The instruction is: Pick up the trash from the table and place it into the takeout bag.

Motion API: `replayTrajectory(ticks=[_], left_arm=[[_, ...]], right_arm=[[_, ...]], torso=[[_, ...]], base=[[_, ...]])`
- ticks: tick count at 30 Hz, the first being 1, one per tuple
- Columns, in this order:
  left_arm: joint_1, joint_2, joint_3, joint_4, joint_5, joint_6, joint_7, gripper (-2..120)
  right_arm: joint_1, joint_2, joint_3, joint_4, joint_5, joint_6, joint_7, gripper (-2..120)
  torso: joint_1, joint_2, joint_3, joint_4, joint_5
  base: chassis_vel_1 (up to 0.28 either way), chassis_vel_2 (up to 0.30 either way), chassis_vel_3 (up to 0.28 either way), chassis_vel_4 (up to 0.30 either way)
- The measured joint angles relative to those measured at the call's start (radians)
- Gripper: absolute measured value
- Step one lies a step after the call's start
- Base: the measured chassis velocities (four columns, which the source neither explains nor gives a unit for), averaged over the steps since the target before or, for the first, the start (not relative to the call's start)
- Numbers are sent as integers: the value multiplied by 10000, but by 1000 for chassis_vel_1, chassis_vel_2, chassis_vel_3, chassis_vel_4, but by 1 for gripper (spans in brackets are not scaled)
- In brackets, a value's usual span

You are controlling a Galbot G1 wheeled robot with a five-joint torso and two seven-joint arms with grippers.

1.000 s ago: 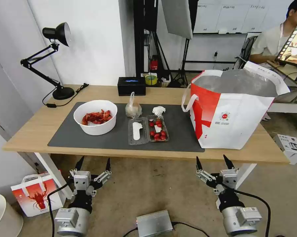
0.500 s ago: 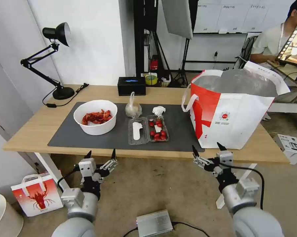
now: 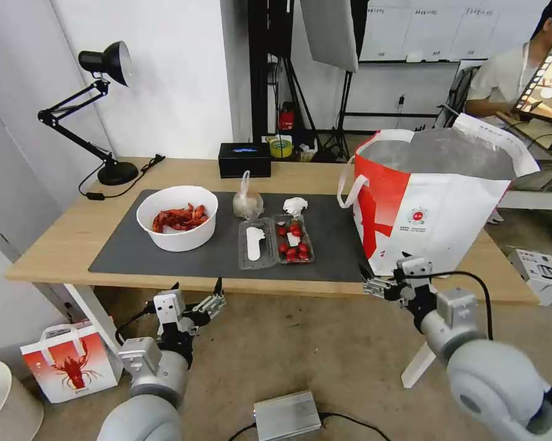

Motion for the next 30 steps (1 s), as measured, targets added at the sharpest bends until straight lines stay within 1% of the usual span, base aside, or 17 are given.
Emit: replayTrajectory(ticks=[3,6,7,9,10,11,12,14,15,16,19,20,23,24,27,28,30], left_arm=[[-3,0,1,-44,-219,8,-25,100],[-35,23,-8,-191,-1013,91,-313,100],[-35,23,-8,-191,-1013,91,-313,100],[-124,57,-79,-402,-2160,263,-795,100],[-140,67,-99,-436,-2380,282,-866,100],[-140,67,-99,-436,-2380,282,-866,100],[-189,93,-142,-518,-3007,299,-1054,100],[-261,99,-170,-602,-3671,300,-1276,100],[-261,99,-170,-602,-3671,300,-1276,100],[-314,99,-189,-655,-4109,300,-1389,100],[-692,62,-326,-874,-6351,142,-1824,100],[-692,62,-326,-874,-6351,142,-1824,100],[-967,66,-452,-951,-7545,32,-2062,100],[-967,66,-452,-951,-7545,32,-2062,100],[-1259,59,-501,-1004,-8539,-209,-2169,100],[-1259,59,-501,-1004,-8539,-209,-2169,100],[-1520,45,-521,-1011,-9223,-369,-2289,100]], right_arm=[[5,-10,-26,-4,-27,55,-56,100],[35,-9,-61,-28,-73,134,-121,100],[35,-9,-61,-28,-73,134,-121,100],[69,10,-97,-52,-99,174,-145,100],[73,14,-104,-57,-103,179,-147,100],[73,14,-104,-57,-103,179,-147,100],[84,25,-128,-75,-117,187,-157,100],[94,37,-151,-93,-127,193,-167,100],[94,37,-151,-93,-127,193,-167,100],[99,46,-168,-109,-132,195,-175,100],[123,59,-238,-155,-160,199,-198,100],[123,59,-238,-155,-160,199,-198,100],[133,51,-241,-158,-165,203,-206,100],[133,51,-241,-158,-165,203,-206,100],[132,35,-228,-162,-169,211,-210,100],[132,35,-228,-162,-169,211,-210,100],[125,37,-225,-167,-173,213,-212,100]], torso=[[0,0,0,-1,0],[-1,0,0,-1,1],[-1,0,0,-1,1],[-1,0,0,-1,1],[-1,1,-1,-1,1],[-1,1,-1,-1,1],[-1,1,-1,0,1],[-1,1,0,0,0],[-1,1,0,0,0],[-1,0,0,0,0],[-1,1,0,-1,1],[-1,1,0,-1,1],[-1,1,0,0,-1],[-1,1,0,0,-1],[-1,1,0,0,-1],[-1,1,0,0,-1],[-1,1,0,-1,-1]], base=[[0,0,0,0],[0,0,0,0],[0,0,0,0],[0,0,0,0],[0,0,0,0],[0,0,0,0],[0,0,0,0],[0,0,0,0],[0,0,0,0],[0,0,0,0],[0,0,0,0],[0,0,0,0],[0,0,0,0],[0,0,0,0],[0,0,0,0],[0,0,0,0],[0,0,0,0]])
